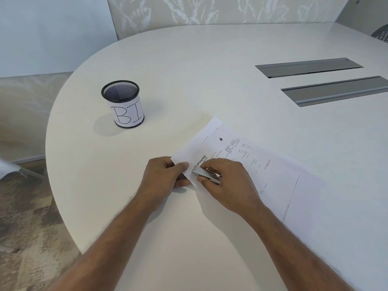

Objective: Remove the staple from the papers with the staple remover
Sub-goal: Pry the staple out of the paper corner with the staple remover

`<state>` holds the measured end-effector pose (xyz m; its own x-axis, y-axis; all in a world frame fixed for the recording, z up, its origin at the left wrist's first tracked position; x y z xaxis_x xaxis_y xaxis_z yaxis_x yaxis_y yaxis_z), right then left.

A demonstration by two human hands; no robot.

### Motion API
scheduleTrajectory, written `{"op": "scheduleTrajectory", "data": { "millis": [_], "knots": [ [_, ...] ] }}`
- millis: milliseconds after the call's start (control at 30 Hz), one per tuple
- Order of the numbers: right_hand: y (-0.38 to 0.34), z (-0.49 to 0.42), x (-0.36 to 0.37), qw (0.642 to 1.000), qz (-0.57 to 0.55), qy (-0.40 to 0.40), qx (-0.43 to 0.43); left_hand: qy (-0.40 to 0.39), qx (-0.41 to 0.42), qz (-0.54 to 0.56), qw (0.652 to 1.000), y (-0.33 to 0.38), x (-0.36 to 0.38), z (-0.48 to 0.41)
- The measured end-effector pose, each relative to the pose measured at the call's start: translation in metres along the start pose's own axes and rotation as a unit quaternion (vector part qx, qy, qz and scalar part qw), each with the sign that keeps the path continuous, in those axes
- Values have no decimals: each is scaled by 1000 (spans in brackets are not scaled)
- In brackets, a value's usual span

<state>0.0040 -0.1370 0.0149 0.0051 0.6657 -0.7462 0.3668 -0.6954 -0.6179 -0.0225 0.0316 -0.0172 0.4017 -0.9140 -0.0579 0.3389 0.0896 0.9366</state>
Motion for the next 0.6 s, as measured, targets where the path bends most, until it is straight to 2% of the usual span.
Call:
{"op": "scheduleTrajectory", "data": {
  "millis": [267,433,600],
  "knots": [
    [-2,-5,5,999,42,-5,-6,-4,12,-2,1000,0,-1,1],
    [-3,-7,7,999,32,4,-10,-8,17,-10,1000,1,-1,1],
    [-4,-5,11,998,6,23,-51,1,6,-5,1000,1,-2,-2]
  ]
}}
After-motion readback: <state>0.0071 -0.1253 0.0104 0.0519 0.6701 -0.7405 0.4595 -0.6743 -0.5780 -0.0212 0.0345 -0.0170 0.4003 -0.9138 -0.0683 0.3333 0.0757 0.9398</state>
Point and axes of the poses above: each hand's wrist, its own z-axis away from the middle knuckle, its own x-axis out of the palm, y = z × x, the point moved 5 cm from there along -z, towards the middle knuckle, and after that the axes turned 10 degrees about y, right-handed, at the moved point
